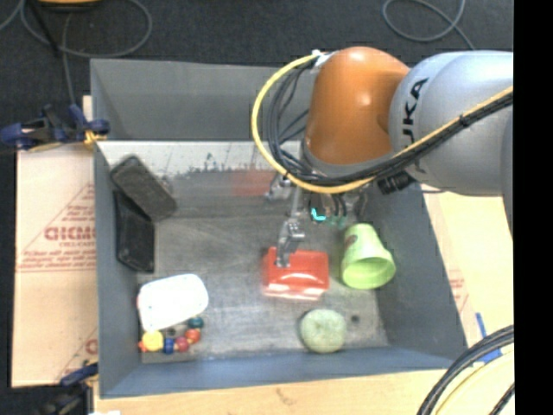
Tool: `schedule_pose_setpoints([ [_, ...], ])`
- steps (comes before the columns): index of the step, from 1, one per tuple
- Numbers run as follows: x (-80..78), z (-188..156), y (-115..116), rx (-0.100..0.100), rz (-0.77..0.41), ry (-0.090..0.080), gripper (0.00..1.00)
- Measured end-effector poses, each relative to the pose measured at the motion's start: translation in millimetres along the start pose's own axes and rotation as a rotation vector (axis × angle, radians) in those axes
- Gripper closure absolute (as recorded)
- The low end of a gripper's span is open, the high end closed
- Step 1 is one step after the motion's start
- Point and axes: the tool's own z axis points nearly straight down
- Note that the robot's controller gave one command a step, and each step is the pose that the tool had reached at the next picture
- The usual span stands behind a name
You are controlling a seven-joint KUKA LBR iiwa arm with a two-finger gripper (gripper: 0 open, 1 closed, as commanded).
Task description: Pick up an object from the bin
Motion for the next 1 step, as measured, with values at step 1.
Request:
schedule_pose_setpoints([
  [1, -1.6, -4.6, -0.1, 0.0, 0.001, -0.008, 0.0],
])
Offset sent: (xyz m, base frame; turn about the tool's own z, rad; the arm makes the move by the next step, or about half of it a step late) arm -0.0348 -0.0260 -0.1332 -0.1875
